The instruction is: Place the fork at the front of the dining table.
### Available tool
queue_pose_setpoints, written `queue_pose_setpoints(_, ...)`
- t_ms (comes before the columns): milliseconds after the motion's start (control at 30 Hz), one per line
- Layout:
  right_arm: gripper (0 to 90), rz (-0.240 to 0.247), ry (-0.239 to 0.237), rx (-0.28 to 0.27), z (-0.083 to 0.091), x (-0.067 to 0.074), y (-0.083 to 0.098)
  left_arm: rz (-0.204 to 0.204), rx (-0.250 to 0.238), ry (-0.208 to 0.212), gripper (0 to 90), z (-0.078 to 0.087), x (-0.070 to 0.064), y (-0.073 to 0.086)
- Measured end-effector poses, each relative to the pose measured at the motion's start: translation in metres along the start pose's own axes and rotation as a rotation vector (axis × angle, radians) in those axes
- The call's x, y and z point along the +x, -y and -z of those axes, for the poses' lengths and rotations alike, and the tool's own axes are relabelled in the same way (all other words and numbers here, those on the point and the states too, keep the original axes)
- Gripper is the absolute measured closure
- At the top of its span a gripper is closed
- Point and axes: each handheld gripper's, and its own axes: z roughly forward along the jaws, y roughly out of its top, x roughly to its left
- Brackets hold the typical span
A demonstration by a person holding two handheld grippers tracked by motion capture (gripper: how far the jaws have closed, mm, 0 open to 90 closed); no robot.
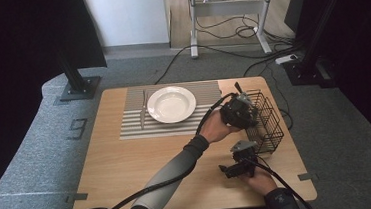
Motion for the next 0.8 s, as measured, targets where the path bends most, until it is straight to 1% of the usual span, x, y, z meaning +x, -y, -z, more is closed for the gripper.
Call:
queue_pose_setpoints(33,0.0,0.0,0.0,0.0,0.0,0.0,0.0,0.004,0.004,-0.009,65.1,-0.002,-0.001,-0.001)
queue_pose_setpoints(100,0.0,0.0,-0.001,0.0,0.0,0.0,0.0,0.011,0.012,-0.013,71.0,-0.004,-0.001,-0.002)
queue_pose_setpoints(133,0.0,0.0,-0.001,0.0,0.0,0.0,0.0,0.011,0.012,-0.013,74.6,-0.004,-0.001,-0.002)
queue_pose_setpoints(167,0.0,-0.001,-0.001,0.0,0.0,0.0,0.0,0.019,0.016,-0.009,76.5,-0.005,-0.002,-0.003)
queue_pose_setpoints(267,0.0,0.0,-0.001,0.0,0.0,0.0,0.0,0.017,0.02,-0.011,76.9,-0.004,-0.003,-0.004)
queue_pose_setpoints(367,0.0,0.0,-0.001,0.0,0.0,0.0,0.0,-0.006,0.016,-0.019,77.1,0.001,-0.005,-0.006)
queue_pose_setpoints(400,0.0,0.0,-0.001,0.0,0.0,0.0,0.0,-0.006,0.016,-0.019,77.1,0.001,-0.005,-0.006)
queue_pose_setpoints(500,0.0,-0.006,-0.001,0.002,0.0,0.0,0.0,-0.022,-0.004,-0.014,77.2,0.011,-0.004,-0.011)
queue_pose_setpoints(533,0.0,-0.008,-0.002,0.003,0.0,0.001,0.0,-0.022,-0.004,-0.014,77.2,0.011,-0.004,-0.011)
queue_pose_setpoints(600,0.0,-0.009,-0.001,0.003,0.0,0.001,0.0,-0.032,-0.012,-0.022,77.3,0.02,-0.003,-0.015)
queue_pose_setpoints(667,0.0,-0.009,0.0,0.004,0.0,0.001,0.0,-0.033,-0.02,-0.022,77.3,0.023,-0.002,-0.016)
queue_pose_setpoints(700,0.0,-0.009,0.0,0.004,0.0,0.001,0.0,-0.033,-0.029,-0.022,77.3,0.03,-0.001,-0.018)
queue_pose_setpoints(800,0.0,-0.01,0.0,0.004,0.0,0.001,0.0,-0.034,-0.041,-0.031,77.3,0.041,-0.001,-0.022)
